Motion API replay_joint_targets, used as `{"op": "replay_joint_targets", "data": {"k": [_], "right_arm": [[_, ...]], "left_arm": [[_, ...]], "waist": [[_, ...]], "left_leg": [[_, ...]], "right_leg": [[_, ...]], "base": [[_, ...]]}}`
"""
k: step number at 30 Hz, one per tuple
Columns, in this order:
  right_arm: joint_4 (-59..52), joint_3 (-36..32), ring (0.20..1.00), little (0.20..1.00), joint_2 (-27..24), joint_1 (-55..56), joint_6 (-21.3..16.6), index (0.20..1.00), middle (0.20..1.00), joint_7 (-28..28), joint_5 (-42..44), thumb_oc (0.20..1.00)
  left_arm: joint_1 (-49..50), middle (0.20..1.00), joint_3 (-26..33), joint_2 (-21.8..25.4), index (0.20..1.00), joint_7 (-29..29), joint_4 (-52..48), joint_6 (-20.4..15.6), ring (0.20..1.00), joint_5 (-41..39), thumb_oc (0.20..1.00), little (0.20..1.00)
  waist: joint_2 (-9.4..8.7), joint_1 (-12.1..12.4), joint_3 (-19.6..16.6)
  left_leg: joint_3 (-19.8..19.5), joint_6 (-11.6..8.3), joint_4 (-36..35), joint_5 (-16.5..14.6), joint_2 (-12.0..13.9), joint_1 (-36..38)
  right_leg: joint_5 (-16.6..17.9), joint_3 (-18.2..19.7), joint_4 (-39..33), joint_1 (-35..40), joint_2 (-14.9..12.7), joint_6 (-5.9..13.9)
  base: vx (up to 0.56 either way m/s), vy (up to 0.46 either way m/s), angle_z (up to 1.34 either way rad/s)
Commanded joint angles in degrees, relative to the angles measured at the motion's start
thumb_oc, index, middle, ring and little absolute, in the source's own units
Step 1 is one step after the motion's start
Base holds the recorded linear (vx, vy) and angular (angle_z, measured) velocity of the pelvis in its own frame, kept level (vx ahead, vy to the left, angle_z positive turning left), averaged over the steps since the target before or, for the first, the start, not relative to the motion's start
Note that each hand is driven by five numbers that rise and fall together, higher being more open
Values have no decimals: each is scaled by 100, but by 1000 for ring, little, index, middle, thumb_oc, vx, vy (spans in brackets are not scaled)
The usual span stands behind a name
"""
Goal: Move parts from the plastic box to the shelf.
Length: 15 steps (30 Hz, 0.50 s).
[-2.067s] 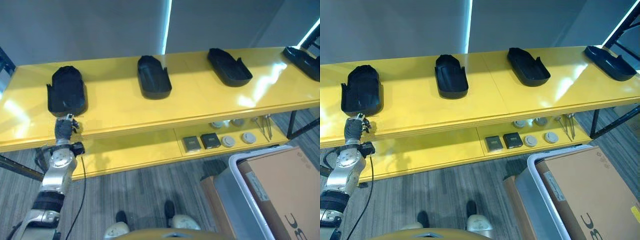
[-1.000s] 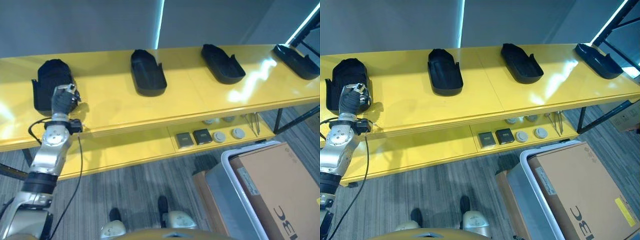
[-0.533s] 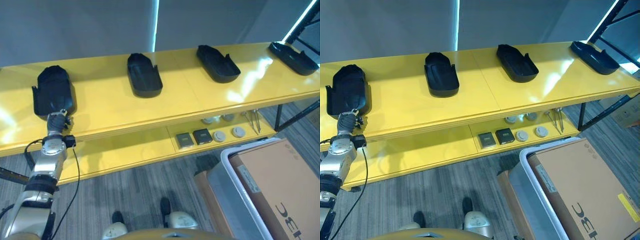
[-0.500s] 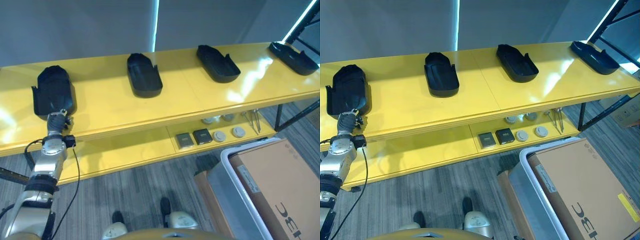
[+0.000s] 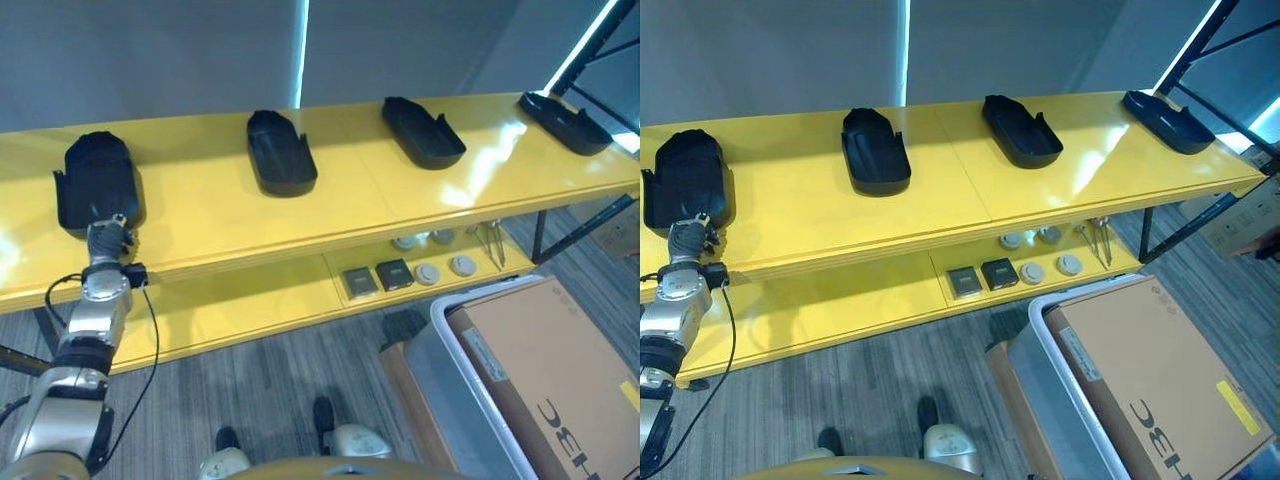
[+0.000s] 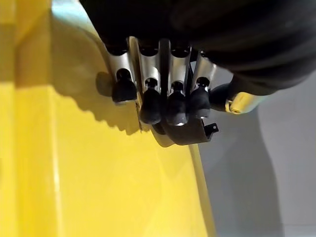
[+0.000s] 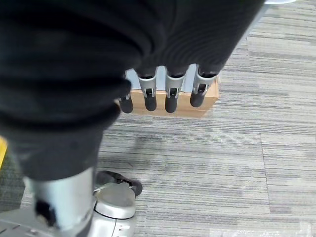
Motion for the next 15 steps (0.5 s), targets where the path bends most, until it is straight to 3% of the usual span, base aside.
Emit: {"op": "replay_joint_targets", "data": {"k": [1, 5, 15], "right_arm": [[108, 340, 1000, 1000, -280, -27, -16, 1000, 1000, 32, -29, 1000], [94, 407, 1000, 1000, -257, -84, 0, 1000, 1000, 29, 78, 1000], [140, 455, 1000, 1000, -234, -94, -85, 1000, 1000, 49, 23, 1000]], "left_arm": [[-684, 200, -112, 366, 200, 144, 374, -29, 200, 67, 200, 200], [-827, 200, -57, 432, 200, 261, 678, 88, 200, -45, 200, 200], [-1023, 200, -100, 671, 200, 99, 822, -57, 200, 134, 200, 200]], "waist": [[128, -57, 59], [53, -64, 54], [-6, -58, 75]], "left_leg": [[-304, 235, 941, -308, 250, -735], [-312, 232, 989, -320, 270, -780], [-316, 238, 1052, -350, 293, -812]], "right_leg": [[-320, 39, 594, -173, -242, 414], [-308, 42, 587, -184, -221, 407], [-290, 53, 591, -191, -206, 403]], "base": [[0, 0, 0], [3, -17, -1], [0, 0, 0]]}}
